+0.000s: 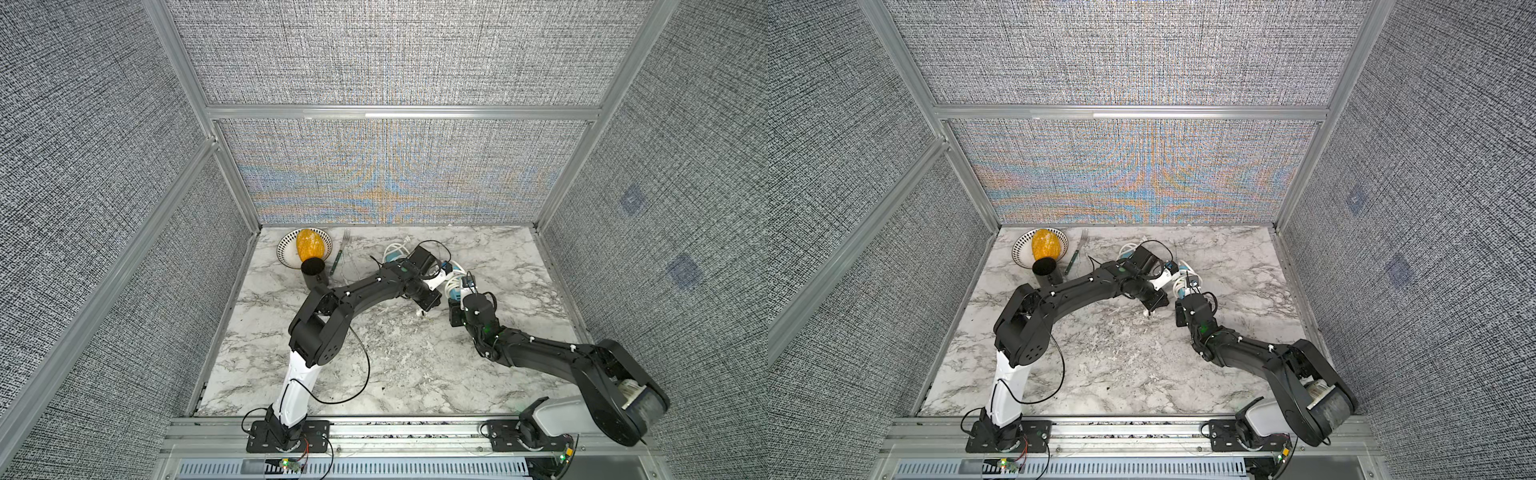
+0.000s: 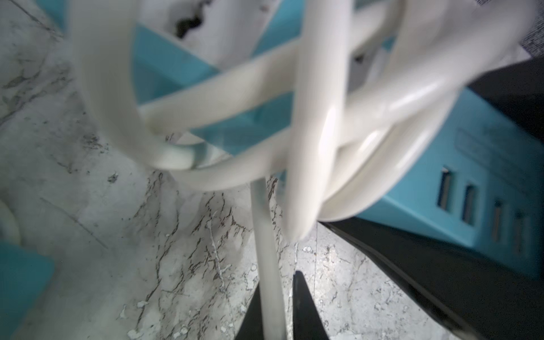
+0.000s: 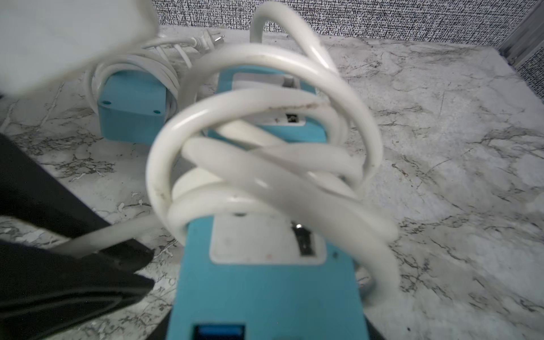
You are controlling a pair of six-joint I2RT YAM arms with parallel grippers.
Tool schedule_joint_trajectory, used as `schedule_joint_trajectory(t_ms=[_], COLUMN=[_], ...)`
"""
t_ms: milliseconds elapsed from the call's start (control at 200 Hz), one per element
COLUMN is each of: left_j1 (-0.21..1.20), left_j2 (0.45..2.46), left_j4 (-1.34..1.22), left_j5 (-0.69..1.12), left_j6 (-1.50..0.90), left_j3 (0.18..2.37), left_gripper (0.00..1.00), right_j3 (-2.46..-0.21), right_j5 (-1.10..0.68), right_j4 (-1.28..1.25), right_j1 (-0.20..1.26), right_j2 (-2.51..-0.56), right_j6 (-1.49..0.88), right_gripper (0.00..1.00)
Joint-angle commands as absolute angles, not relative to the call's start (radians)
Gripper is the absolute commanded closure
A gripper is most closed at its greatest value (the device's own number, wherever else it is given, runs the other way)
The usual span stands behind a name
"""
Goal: Wrap the cord around the power strip
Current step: Place the power strip at the center of the board.
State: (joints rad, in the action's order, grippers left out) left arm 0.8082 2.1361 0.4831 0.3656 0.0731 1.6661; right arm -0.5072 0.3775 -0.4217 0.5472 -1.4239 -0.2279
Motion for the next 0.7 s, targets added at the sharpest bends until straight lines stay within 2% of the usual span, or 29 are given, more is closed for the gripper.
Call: schedule_joint_trajectory(t_ms=[0, 130, 425, 696], left_j1=[0.803, 0.775, 0.744, 0.715], left_j2=[2.158, 2.161, 2.196, 2.148], left_j4=[0.532, 0.485, 0.581, 0.447], left_j5=[0.387, 0.467, 0.475, 0.485], left_j6=[0.110, 0.074, 0.100, 0.029], left_j3=[1.651, 1.613, 1.650, 1.476], left_gripper=[0.92, 0.91, 0.86, 0.76], right_j3=[-0.516, -0.562, -0.670, -0.694], right_j5=[0.481, 0.508, 0.609, 0.614], right_j4=[-0.369, -0.328, -0.228, -0.199], right_j1=[0.563, 0.600, 0.679, 0.689], right_j2=[-1.456, -1.508, -1.653, -1.683], right_j6=[-0.238, -0.222, -0.228, -0.232], right_gripper=[1.00, 1.00, 1.00, 1.00])
